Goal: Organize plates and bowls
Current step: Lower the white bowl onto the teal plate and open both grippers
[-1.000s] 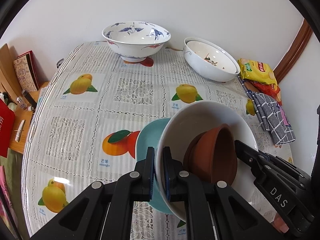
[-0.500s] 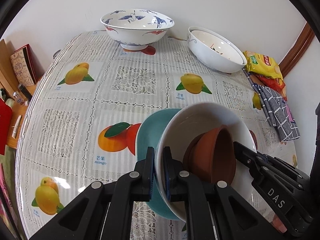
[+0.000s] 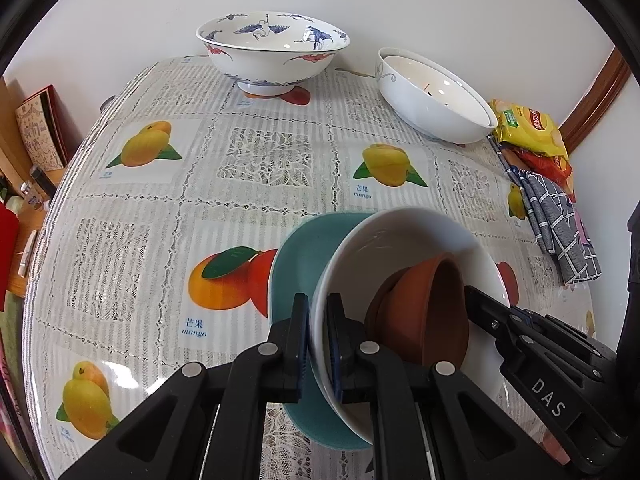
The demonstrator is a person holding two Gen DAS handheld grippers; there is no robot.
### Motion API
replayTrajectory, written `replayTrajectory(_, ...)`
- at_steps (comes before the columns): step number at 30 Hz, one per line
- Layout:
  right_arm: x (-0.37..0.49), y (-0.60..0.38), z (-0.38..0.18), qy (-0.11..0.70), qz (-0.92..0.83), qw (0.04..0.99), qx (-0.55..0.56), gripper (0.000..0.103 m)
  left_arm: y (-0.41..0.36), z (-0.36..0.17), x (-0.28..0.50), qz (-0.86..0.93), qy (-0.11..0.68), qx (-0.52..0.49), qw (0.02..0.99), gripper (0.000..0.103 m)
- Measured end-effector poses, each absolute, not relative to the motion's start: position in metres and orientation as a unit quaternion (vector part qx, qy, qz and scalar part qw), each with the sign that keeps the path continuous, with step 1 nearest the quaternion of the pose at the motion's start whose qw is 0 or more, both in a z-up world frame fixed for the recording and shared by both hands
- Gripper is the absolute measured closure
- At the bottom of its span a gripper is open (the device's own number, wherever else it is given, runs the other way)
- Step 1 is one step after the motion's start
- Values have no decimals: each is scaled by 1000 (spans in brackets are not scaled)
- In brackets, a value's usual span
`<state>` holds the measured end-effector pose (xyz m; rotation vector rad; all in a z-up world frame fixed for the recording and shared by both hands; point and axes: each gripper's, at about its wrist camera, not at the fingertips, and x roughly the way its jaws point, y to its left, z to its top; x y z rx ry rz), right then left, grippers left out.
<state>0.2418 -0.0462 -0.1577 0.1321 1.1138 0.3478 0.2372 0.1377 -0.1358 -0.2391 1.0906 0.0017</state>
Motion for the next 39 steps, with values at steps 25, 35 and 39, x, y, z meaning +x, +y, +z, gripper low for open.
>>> replayTrajectory(25,242,-45,-161,523,170,834,49,95,143,-139,238,-10,520,-127,844,90)
replayTrajectory(35,239,-47,-158,522,171,835,42,93,141,-138,236,-9,524,-119,844,88)
replayTrajectory(39,238,-47,-156,521,170,836,39,92,140,-137,234,-8,526,-119,842,87)
